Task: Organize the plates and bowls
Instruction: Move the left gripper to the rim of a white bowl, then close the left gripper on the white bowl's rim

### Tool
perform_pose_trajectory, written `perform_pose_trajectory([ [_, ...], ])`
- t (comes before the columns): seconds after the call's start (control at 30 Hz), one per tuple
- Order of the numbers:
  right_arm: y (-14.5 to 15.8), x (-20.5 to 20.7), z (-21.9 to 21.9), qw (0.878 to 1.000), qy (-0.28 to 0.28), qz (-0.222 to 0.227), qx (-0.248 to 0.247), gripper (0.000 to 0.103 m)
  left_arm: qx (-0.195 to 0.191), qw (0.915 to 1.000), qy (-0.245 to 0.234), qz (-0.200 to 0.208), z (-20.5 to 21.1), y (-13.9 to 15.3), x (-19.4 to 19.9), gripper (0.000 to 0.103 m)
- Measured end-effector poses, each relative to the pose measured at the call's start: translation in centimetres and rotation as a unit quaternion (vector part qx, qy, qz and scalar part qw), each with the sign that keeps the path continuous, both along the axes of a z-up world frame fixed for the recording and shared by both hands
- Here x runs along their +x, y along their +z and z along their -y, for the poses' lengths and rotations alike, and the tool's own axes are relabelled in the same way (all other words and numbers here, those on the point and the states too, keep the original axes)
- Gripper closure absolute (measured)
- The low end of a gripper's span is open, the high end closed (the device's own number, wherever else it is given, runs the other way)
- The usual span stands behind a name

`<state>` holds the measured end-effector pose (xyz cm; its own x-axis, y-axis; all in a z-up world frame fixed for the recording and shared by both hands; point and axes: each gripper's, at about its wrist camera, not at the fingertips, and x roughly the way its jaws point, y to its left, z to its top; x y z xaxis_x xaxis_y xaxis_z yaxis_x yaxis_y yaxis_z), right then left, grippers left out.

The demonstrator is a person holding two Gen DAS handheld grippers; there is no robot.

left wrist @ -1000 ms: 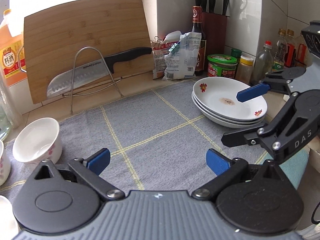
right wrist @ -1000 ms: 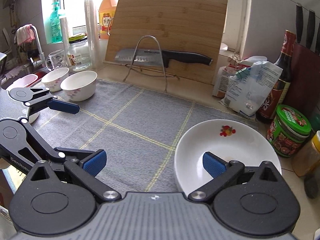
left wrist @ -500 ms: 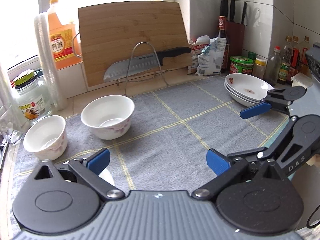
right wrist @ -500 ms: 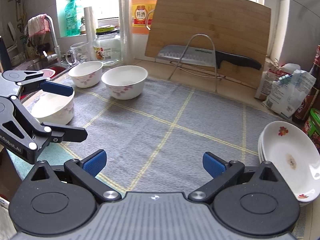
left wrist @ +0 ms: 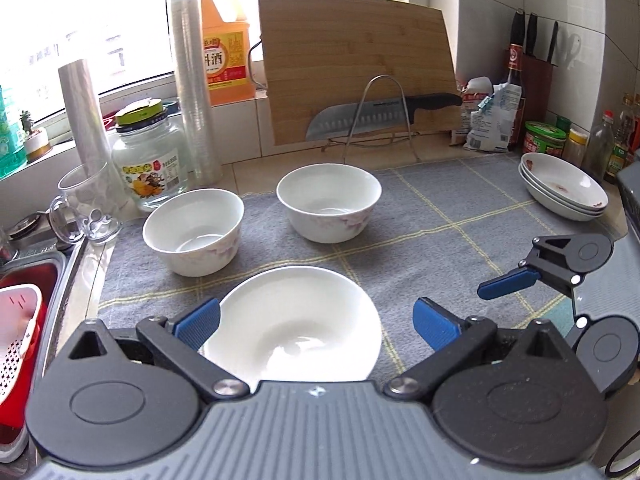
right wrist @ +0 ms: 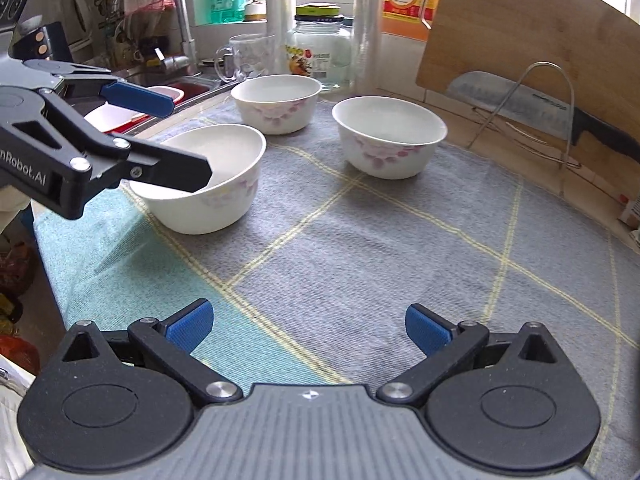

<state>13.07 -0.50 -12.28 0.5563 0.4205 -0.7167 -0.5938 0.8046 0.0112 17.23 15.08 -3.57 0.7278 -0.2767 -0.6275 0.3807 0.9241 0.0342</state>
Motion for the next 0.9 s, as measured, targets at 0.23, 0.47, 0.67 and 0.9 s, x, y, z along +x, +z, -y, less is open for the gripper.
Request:
perform_pose_trajectory([
  [0.23,-0.9,0.3,-2.9,0.999,0.034,-0.016,0.0,0.0,-0.003,0.9997,0.025,-0.007,-2.1,-0.3,0.7,0.001],
  [0.47,-1.5,-0.1,-3.6,0.999,0.026,-0.008,-0.021,0.0,-0.002,0.9996,0.025,-0.014,-3.1,-0.7,1.3,0.001],
  [0.67,-1.9,-0.5,-3.2,1.0,0.023,0.008,-0.01,0.0,-0.008,0.9993,0.017,-0.033,-3.7,-0.9,2.5,0.001],
  [0.9,-1.7,-0.5,-3.6,0.999,0.031,0.004,-0.008,0.0,0.005,0.998,0.01,-0.061,-4.9,-1.5,4.7,0.002],
])
